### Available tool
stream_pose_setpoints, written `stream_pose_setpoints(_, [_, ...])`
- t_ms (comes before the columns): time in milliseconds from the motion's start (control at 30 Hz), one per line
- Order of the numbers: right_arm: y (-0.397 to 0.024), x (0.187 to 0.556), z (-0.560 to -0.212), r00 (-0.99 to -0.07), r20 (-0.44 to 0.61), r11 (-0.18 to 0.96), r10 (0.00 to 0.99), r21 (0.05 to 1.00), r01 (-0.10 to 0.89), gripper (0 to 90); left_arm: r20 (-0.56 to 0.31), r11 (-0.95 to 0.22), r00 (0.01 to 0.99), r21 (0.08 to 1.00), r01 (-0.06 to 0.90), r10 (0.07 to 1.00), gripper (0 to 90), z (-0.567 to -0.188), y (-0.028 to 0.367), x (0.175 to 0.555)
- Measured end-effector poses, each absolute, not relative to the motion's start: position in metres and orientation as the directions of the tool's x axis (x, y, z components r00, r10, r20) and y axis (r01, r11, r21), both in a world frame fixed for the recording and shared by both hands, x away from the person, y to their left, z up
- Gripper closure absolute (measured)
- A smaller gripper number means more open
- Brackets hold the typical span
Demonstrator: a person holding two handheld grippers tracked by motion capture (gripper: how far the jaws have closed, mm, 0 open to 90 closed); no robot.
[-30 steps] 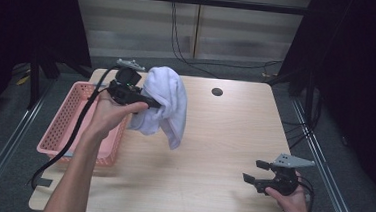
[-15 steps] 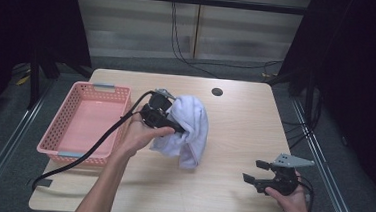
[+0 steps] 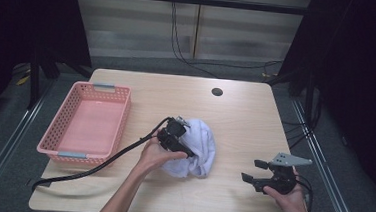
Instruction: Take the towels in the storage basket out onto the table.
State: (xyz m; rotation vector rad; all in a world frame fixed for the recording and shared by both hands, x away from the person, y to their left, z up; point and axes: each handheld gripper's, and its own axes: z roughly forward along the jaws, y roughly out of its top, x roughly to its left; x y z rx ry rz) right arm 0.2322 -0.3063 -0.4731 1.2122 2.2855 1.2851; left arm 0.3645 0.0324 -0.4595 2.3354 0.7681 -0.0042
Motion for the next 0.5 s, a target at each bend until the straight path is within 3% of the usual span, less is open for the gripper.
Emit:
stream_pose_setpoints(67, [-0.307, 0.231, -0.473, -0.625, 0.168, 0.265, 0.763, 0.799, 0.539, 22.0, -0.196, -0.602, 0.829, 0.603, 0.523, 0.525, 15.3, -0.456, 0.034, 0.363])
stream_pose_setpoints(167, [-0.308, 0.230, -0.471, -0.622, 0.170, 0.256, 0.765, 0.805, 0.535, 22.0, -0.181, -0.602, 0.828, 0.607, 0.519, 0.531, 15.8, -0.448, 0.040, 0.358])
stream_pose_setpoints(267, [-0.307, 0.229, -0.469, -0.614, 0.173, 0.245, 0.770, 0.808, 0.535, 22.0, -0.234, -0.543, 0.833, 0.664, 0.514, 0.502, 15.9, -0.439, 0.055, 0.354])
stream_pose_setpoints(500, [-0.298, 0.229, -0.460, -0.623, 0.180, 0.237, 0.761, 0.818, 0.525, 24.0, -0.233, -0.493, 0.810, 0.693, 0.527, 0.539, 30.2, -0.428, 0.096, 0.325])
